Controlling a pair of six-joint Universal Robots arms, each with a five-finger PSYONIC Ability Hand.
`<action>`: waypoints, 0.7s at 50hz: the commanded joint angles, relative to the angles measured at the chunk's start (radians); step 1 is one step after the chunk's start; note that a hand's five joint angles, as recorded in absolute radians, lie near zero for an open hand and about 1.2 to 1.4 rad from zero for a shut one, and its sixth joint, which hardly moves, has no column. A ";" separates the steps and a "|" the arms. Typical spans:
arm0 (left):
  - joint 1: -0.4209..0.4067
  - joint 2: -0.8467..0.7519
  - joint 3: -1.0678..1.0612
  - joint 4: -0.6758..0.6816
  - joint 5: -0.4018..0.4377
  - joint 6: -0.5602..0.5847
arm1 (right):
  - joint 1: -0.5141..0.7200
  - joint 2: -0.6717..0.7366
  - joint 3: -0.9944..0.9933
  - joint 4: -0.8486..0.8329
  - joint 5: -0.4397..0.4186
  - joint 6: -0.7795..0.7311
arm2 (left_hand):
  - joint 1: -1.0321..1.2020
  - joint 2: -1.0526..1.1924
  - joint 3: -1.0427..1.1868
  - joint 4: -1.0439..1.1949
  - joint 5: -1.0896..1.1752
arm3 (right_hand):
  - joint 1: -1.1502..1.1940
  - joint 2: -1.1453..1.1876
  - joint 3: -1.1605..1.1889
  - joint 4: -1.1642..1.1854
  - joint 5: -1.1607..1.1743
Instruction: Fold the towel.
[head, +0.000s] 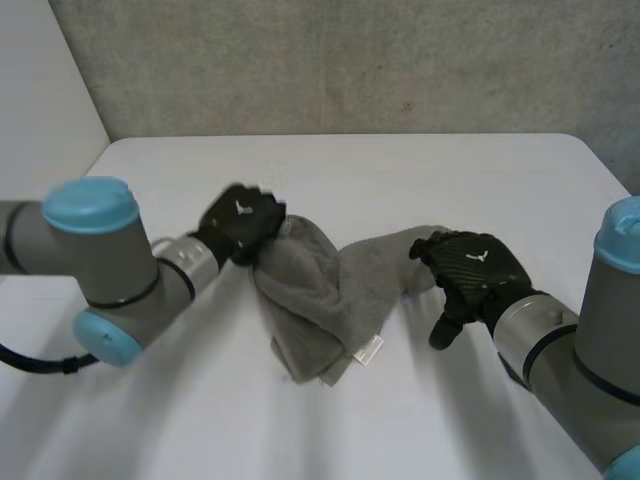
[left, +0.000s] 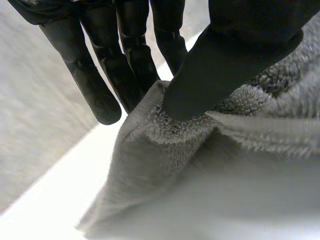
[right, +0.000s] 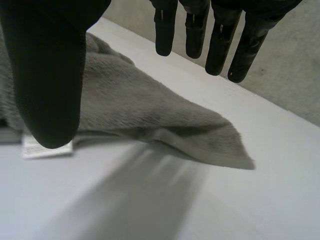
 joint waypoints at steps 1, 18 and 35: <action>-0.002 0.128 -0.031 0.006 -0.026 -0.061 | 0.067 0.018 -0.009 0.020 -0.004 0.195 | 0.245 0.186 0.189 0.185 0.197 | 0.118 0.078 0.069 0.068 0.074; 0.015 0.214 -0.140 0.006 -0.029 -0.064 | 0.285 0.274 -0.184 0.050 -0.031 0.354 | 0.245 0.186 0.189 0.185 0.197 | 0.139 0.098 0.090 0.089 0.094; 0.024 0.303 -0.220 0.002 -0.029 -0.066 | 0.313 0.602 -0.515 0.001 0.098 0.318 | 0.245 0.186 0.189 0.185 0.197 | 0.145 0.104 0.096 0.095 0.100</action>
